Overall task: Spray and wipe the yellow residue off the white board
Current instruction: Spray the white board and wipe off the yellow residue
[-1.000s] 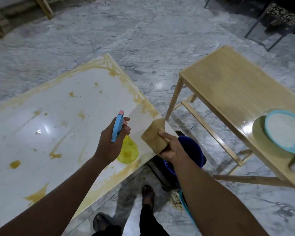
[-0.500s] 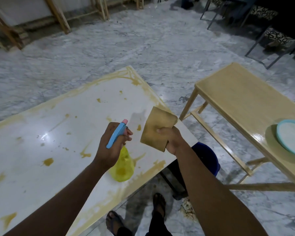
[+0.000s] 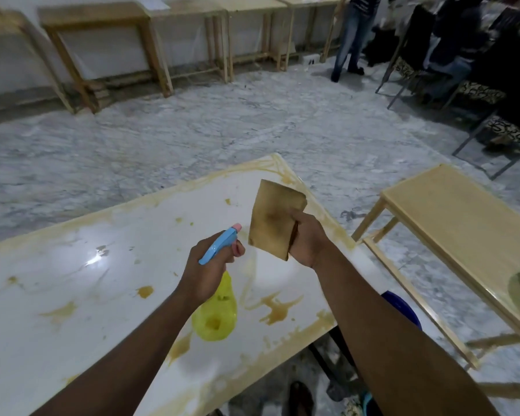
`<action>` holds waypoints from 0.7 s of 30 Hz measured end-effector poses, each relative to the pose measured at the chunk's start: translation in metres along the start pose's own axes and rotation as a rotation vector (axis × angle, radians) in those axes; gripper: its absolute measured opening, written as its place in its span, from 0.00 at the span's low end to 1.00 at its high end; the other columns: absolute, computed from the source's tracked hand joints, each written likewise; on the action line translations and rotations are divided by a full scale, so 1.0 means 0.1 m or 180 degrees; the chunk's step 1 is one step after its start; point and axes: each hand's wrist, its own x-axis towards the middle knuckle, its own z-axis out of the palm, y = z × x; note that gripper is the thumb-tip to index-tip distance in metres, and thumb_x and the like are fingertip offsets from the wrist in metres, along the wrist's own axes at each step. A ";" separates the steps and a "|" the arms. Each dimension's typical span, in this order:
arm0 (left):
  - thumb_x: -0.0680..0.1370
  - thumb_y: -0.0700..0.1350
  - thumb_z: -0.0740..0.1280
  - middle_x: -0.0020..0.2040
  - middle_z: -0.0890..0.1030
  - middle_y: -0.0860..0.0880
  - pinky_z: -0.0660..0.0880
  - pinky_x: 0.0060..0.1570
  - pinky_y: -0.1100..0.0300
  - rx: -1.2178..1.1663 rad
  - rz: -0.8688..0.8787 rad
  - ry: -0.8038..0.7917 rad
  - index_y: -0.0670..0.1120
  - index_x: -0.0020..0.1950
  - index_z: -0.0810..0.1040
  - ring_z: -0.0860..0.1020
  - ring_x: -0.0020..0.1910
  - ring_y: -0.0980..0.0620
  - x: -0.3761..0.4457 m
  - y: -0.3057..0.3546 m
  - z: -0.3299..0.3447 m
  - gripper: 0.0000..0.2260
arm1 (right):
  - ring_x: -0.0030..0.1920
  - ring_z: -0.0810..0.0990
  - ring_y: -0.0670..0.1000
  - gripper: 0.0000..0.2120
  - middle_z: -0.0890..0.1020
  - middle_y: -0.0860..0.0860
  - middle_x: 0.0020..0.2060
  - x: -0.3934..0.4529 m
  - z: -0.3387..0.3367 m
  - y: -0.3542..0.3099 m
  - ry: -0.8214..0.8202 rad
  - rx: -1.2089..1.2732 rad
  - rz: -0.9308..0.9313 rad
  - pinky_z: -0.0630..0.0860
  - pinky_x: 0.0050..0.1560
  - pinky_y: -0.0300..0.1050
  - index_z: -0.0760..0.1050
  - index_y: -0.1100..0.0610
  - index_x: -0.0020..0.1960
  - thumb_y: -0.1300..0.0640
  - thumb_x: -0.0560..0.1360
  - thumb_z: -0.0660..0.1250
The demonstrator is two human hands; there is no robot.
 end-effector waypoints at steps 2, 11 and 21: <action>0.75 0.30 0.60 0.48 0.84 0.39 0.72 0.33 0.71 0.0066 0.0036 0.0090 0.39 0.58 0.82 0.79 0.44 0.58 0.00 0.01 -0.15 0.17 | 0.58 0.83 0.57 0.16 0.86 0.55 0.55 0.02 0.19 0.03 -0.0057 -0.0120 0.0008 0.78 0.62 0.57 0.77 0.59 0.65 0.51 0.85 0.59; 0.77 0.33 0.62 0.41 0.85 0.38 0.74 0.37 0.67 0.0161 0.0224 0.0374 0.47 0.43 0.84 0.82 0.46 0.47 -0.07 -0.01 -0.61 0.14 | 0.62 0.82 0.57 0.18 0.84 0.56 0.61 0.14 0.65 0.25 -0.0259 -0.0206 -0.0033 0.79 0.62 0.57 0.76 0.57 0.67 0.48 0.83 0.62; 0.72 0.43 0.61 0.42 0.85 0.44 0.76 0.43 0.55 0.0309 0.0198 0.0267 0.46 0.56 0.84 0.80 0.41 0.45 -0.08 -0.07 -0.88 0.17 | 0.67 0.80 0.58 0.23 0.82 0.56 0.65 0.37 0.75 0.35 -0.0165 -0.0245 -0.0041 0.73 0.71 0.60 0.75 0.56 0.72 0.46 0.81 0.66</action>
